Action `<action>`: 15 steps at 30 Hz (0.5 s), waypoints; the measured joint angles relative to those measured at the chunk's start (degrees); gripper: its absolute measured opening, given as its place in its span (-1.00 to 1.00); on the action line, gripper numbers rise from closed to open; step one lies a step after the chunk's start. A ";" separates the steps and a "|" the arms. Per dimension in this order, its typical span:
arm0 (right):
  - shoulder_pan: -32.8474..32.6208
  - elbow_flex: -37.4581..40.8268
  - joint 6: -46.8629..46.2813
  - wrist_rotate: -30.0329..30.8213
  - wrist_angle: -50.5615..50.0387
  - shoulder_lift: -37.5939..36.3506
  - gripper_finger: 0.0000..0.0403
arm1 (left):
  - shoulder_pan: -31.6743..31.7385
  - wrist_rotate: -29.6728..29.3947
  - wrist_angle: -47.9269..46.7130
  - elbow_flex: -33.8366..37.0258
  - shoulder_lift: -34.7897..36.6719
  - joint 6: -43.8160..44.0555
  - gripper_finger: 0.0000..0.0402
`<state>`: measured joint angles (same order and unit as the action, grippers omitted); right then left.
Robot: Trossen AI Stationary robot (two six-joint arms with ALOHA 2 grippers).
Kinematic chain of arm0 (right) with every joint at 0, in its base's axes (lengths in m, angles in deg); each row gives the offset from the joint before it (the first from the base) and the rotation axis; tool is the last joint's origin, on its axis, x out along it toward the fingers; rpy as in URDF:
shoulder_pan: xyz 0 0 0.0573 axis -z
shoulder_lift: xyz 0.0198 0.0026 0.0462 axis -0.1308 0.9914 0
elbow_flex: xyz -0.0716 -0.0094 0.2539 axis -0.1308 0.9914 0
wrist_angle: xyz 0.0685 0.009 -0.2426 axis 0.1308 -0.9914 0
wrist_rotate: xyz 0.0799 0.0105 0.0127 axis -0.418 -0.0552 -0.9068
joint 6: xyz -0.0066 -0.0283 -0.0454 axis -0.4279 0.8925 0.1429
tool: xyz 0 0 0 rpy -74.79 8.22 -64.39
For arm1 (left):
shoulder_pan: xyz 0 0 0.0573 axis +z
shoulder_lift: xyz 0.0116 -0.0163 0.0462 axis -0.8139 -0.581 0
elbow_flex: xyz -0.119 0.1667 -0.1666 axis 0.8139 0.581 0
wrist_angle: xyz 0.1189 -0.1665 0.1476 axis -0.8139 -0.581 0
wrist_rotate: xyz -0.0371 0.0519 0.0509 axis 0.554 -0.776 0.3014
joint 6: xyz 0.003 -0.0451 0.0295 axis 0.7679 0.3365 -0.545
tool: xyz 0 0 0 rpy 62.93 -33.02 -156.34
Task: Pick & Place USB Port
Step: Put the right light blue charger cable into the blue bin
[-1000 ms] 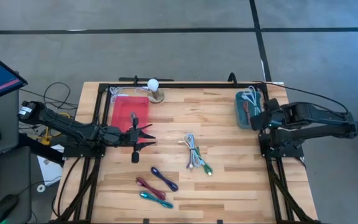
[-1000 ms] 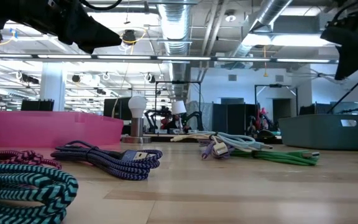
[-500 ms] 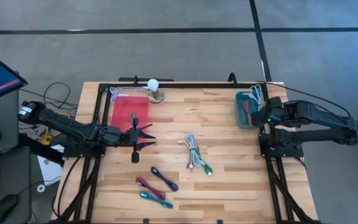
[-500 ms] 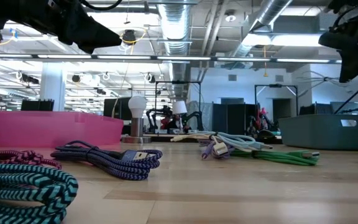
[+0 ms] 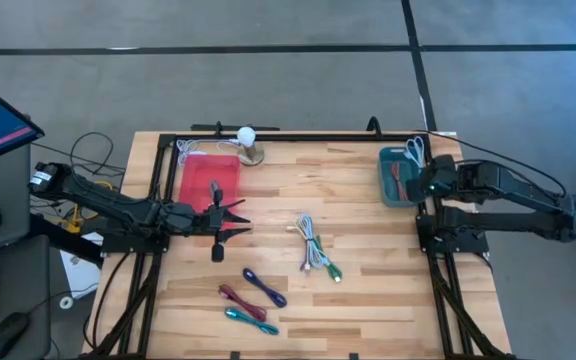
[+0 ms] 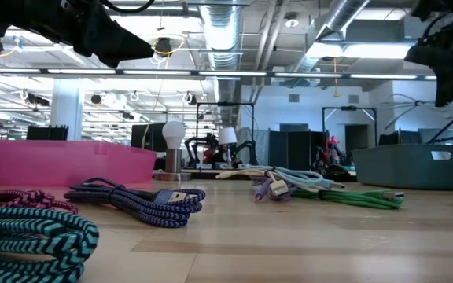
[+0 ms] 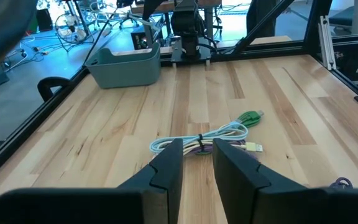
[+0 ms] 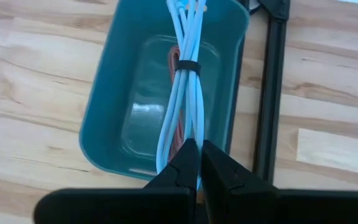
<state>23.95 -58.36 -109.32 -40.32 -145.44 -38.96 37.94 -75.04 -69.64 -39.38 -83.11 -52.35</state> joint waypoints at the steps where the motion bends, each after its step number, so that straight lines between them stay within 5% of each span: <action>1: 0.21 0.00 0.19 0.01 0.72 -0.02 -1.00 | -0.01 -0.02 0.00 0.00 0.00 0.00 -0.57; 15: 2.83 6.59 5.66 -5.14 10.26 0.12 -1.00 | -0.01 0.00 0.00 0.00 0.00 0.00 -0.57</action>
<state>26.78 -51.76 -103.66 -45.46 -135.18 -38.84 37.93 -75.04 -69.64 -39.38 -83.11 -52.35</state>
